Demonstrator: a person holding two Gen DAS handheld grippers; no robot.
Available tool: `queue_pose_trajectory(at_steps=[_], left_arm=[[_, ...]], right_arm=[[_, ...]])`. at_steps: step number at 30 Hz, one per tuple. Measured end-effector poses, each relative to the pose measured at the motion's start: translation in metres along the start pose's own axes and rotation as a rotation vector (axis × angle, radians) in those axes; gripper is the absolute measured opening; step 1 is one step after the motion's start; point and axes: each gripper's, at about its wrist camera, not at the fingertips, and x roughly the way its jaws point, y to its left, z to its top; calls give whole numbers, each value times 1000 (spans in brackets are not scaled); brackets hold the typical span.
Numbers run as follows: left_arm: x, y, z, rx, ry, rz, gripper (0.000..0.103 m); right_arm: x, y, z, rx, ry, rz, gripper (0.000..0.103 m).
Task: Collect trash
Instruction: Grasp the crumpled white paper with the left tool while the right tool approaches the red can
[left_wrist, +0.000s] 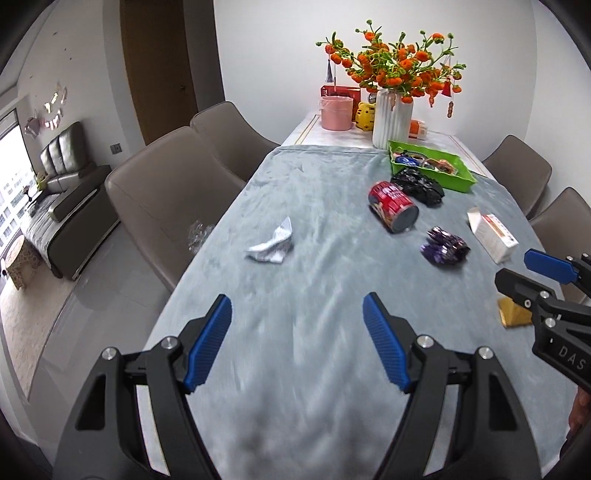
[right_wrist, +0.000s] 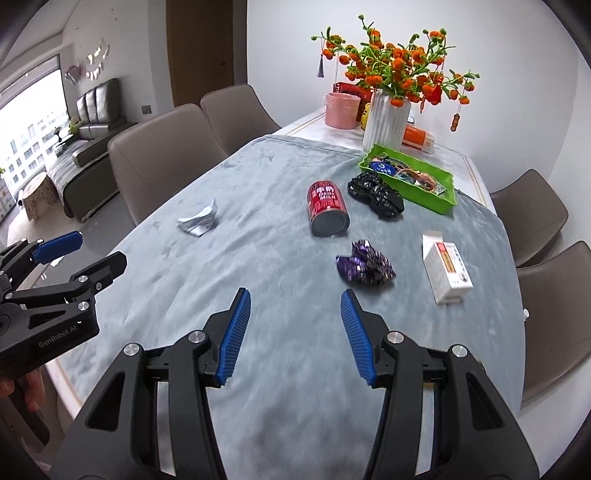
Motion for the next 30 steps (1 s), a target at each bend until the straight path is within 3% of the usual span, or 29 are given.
queue_pose_trajectory(at_steps=[13, 24, 26, 30], left_arm=[[130, 33, 56, 33, 36, -18, 74], [209, 42, 50, 58, 125, -23, 74], [216, 42, 49, 63, 134, -34, 71], [227, 35, 46, 68, 153, -83, 44]], right_arm=[[124, 3, 77, -13, 13, -20, 49], [195, 25, 89, -37, 84, 70, 49], [203, 27, 88, -44, 96, 79, 49], [213, 26, 88, -46, 107, 90, 49]])
